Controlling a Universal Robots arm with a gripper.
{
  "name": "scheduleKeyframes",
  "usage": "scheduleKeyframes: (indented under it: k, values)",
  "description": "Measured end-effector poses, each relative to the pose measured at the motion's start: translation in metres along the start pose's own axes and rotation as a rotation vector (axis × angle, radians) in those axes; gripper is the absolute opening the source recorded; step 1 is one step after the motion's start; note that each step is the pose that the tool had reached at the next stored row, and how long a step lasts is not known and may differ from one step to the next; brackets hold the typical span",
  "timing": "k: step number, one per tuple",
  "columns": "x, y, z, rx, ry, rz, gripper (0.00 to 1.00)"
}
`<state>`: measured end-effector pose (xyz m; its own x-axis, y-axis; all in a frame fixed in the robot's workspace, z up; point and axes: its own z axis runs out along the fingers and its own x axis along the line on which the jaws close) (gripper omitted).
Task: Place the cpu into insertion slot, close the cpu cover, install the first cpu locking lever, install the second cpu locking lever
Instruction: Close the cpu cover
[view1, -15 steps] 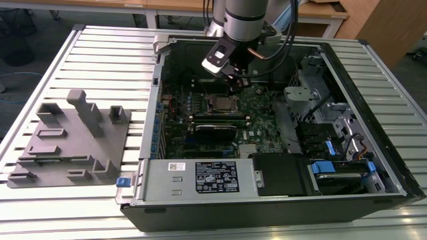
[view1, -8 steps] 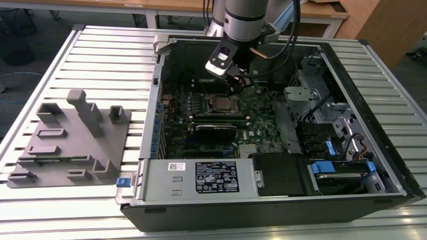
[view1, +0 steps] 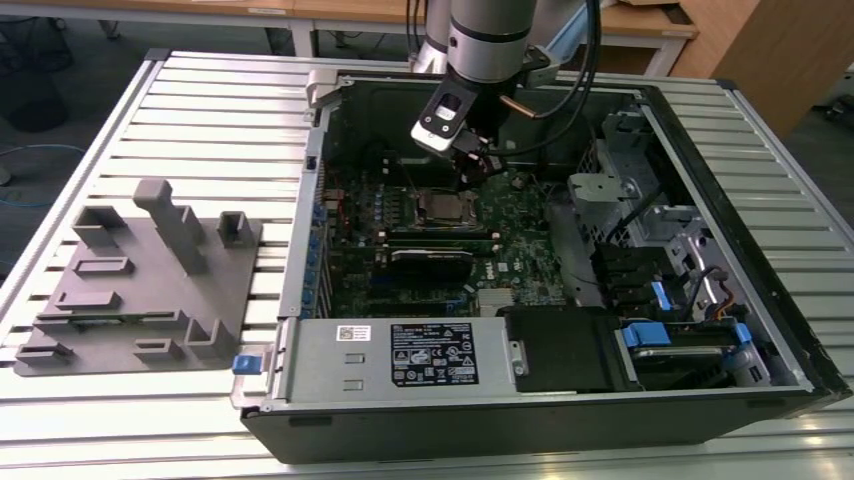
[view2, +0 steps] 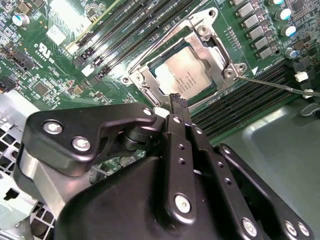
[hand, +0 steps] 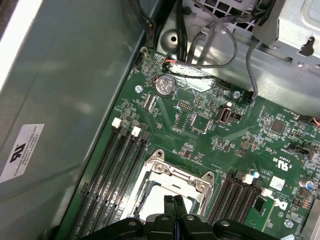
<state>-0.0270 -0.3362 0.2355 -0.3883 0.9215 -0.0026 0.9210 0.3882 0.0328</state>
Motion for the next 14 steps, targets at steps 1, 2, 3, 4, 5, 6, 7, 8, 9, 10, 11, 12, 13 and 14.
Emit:
scheduleKeyframes:
  k: [1,2,3,4,5,6,7,8,9,10,11,12,13,14]
  values:
    - [0.0,0.0,0.0,0.0,0.0,0.0,0.11]
    - [0.0,0.0,0.0,0.0,0.0,0.0,0.11]
    - [0.0,0.0,0.0,0.0,0.0,0.0,0.11]
    - [0.0,0.0,0.0,0.0,0.0,0.0,0.11]
    - [0.0,0.0,0.0,0.0,0.0,0.0,0.11]
    - [0.0,0.0,0.0,0.0,0.0,-0.001,0.11]
    - [0.0,0.0,0.0,0.0,0.0001,-0.004,0.11]
    - [0.0,0.0,0.0,0.0,0.0003,-0.009,0.11]
    - [0.0,0.0,0.0,0.0,0.0004,-0.015,0.11]
    - [0.0,0.0,0.0,0.0,0.0007,-0.021,0.11]
    - [0.0,0.0,0.0,-0.0001,0.0009,-0.028,0.11]
    - [0.0,0.0,0.0,-0.0002,0.0011,-0.036,0.11]
    - [0.0,0.0,0.0,-0.0002,0.0014,-0.044,0.11]
    - [0.0,0.0,0.0,-0.0002,0.0016,-0.05,0.11]
